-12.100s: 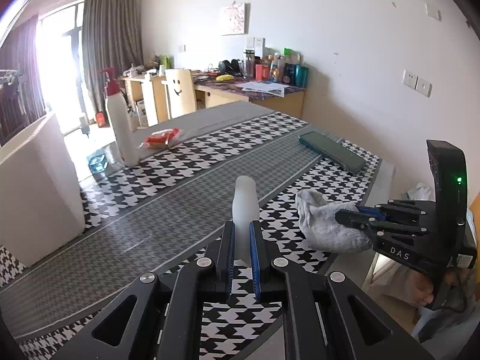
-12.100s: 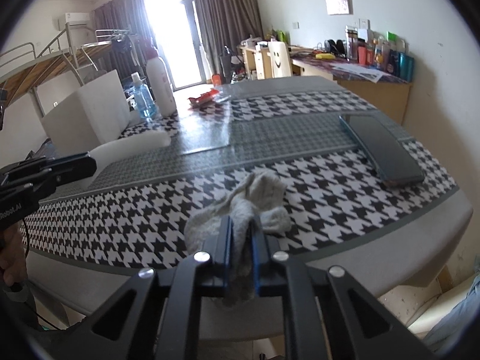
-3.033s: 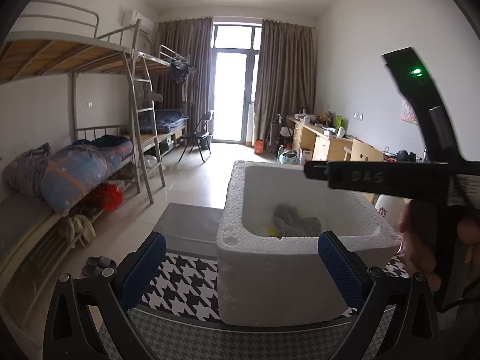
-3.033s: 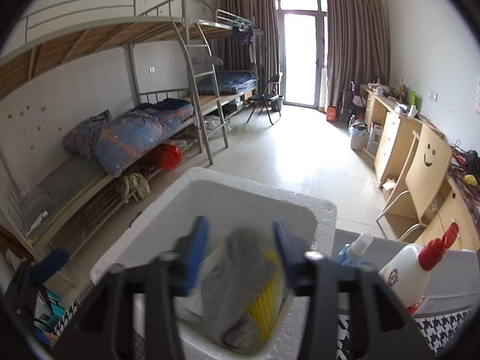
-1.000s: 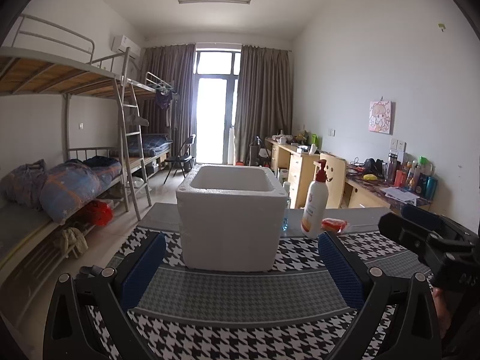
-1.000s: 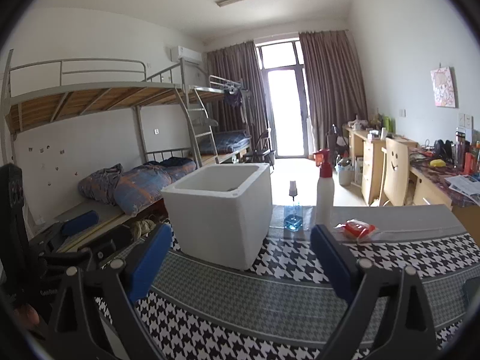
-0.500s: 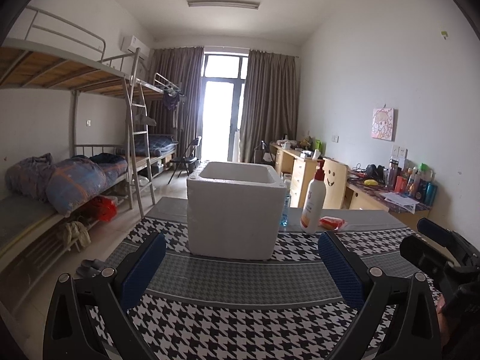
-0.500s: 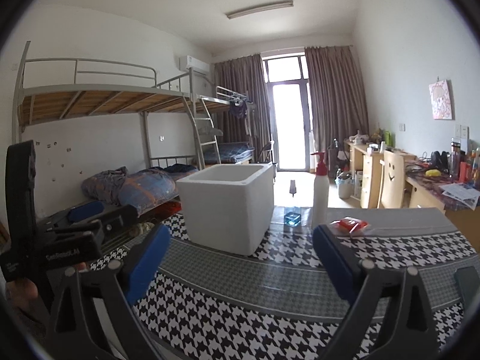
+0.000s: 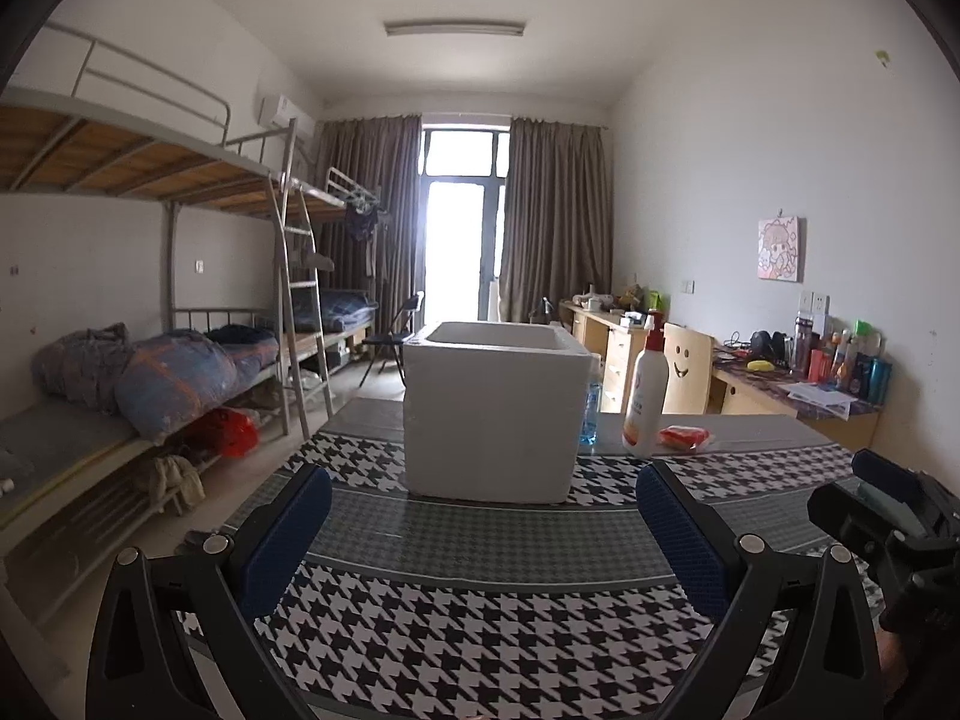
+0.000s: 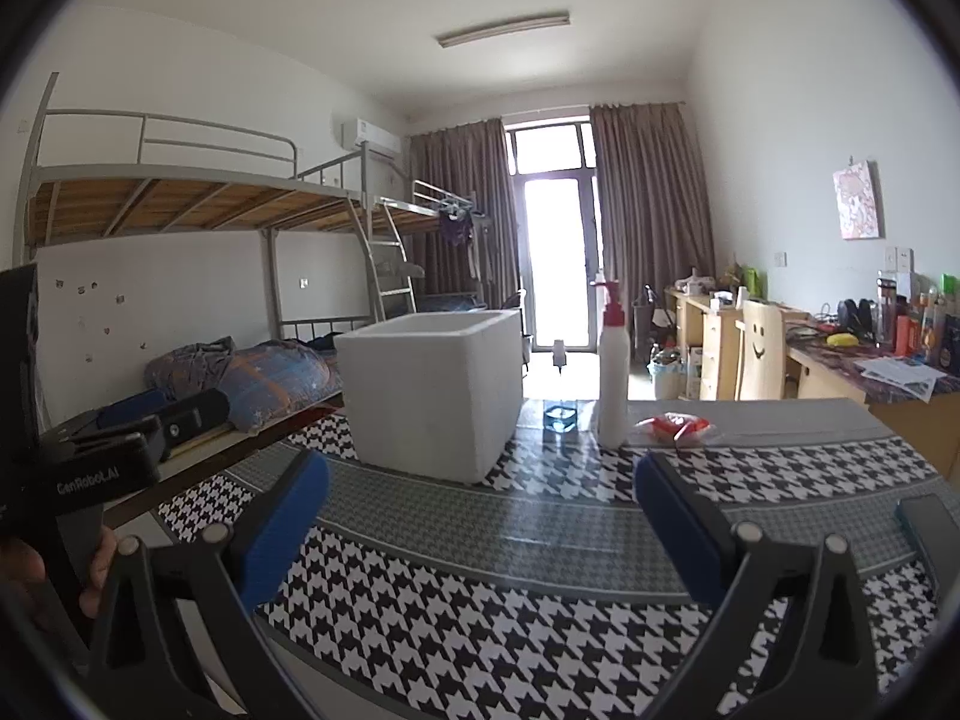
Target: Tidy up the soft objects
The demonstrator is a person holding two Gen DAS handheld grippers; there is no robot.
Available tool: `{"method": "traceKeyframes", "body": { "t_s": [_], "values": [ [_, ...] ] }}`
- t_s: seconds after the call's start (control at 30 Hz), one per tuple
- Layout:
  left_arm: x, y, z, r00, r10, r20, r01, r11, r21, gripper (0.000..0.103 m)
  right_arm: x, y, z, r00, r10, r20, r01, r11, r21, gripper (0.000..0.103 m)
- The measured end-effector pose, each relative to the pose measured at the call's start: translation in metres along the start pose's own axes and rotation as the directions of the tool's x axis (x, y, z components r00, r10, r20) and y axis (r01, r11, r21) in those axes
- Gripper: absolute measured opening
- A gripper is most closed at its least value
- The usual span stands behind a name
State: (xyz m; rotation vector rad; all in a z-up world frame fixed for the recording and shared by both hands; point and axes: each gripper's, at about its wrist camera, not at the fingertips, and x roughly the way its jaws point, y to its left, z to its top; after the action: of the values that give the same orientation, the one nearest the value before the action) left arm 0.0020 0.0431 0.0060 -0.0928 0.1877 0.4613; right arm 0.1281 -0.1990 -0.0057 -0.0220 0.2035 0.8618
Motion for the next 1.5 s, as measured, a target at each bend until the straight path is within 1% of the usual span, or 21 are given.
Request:
{"method": "traceKeyframes", "body": {
  "t_s": [0.07, 0.13, 0.2, 0.33, 0.5, 0.6, 0.63, 0.7, 0.8, 1.17, 1.33, 1.5],
  "values": [
    [-0.006, -0.004, -0.005, 1.0, -0.002, 0.031, 0.001, 1.0, 0.03, 0.102, -0.001, 0.0, -0.002, 1.0, 0.003, 0.0, -0.003, 1.0, 0.004, 0.103],
    [-0.008, -0.007, -0.009, 0.999, -0.007, 0.039, 0.005, 0.999, 0.046, 0.102, -0.002, 0.002, -0.006, 1.0, 0.0, -0.005, 0.0, 1.0, 0.001, 0.103],
    [-0.008, -0.008, -0.014, 0.999, -0.025, 0.025, 0.024, 0.998, 0.049, 0.102, -0.003, 0.005, -0.008, 1.0, 0.004, -0.007, -0.004, 1.0, -0.015, 0.103],
    [-0.009, -0.006, -0.024, 0.999, -0.035, 0.012, 0.034, 0.998, 0.05, 0.102, -0.01, 0.008, -0.014, 1.0, 0.002, 0.018, -0.002, 1.0, -0.01, 0.103],
    [-0.011, -0.006, -0.034, 0.999, -0.042, -0.008, 0.042, 0.997, 0.059, 0.102, -0.013, 0.013, -0.021, 1.0, -0.007, 0.021, 0.008, 1.0, -0.019, 0.103],
    [-0.012, -0.005, -0.037, 0.999, -0.041, -0.019, 0.042, 0.997, 0.064, 0.102, -0.015, 0.013, -0.024, 0.999, -0.031, 0.03, 0.031, 1.0, -0.003, 0.103],
    [-0.012, -0.005, -0.037, 0.999, -0.043, -0.023, 0.044, 0.997, 0.062, 0.102, -0.017, 0.013, -0.026, 0.997, -0.056, 0.048, 0.055, 0.998, 0.008, 0.103],
    [-0.012, -0.001, -0.038, 0.999, -0.03, -0.025, 0.031, 0.998, 0.049, 0.102, -0.023, 0.015, -0.026, 0.994, -0.077, 0.079, 0.077, 0.997, -0.003, 0.103],
    [-0.013, 0.003, -0.038, 0.999, -0.024, -0.03, 0.025, 0.999, 0.045, 0.102, -0.03, 0.015, -0.026, 0.99, -0.091, 0.105, 0.09, 0.996, 0.01, 0.103],
    [-0.018, 0.002, -0.042, 0.999, -0.038, -0.035, 0.04, 0.998, 0.053, 0.102, -0.029, 0.008, -0.036, 0.993, -0.099, 0.064, 0.097, 0.995, 0.039, 0.103],
    [-0.019, 0.0, -0.043, 0.999, -0.042, -0.031, 0.044, 0.997, 0.06, 0.102, -0.03, 0.009, -0.036, 0.99, -0.122, 0.065, 0.121, 0.992, 0.024, 0.103],
    [-0.018, 0.0, -0.043, 0.999, -0.04, -0.029, 0.042, 0.997, 0.063, 0.102, -0.028, 0.008, -0.039, 0.991, -0.128, 0.05, 0.127, 0.992, 0.027, 0.103]
  ]
}}
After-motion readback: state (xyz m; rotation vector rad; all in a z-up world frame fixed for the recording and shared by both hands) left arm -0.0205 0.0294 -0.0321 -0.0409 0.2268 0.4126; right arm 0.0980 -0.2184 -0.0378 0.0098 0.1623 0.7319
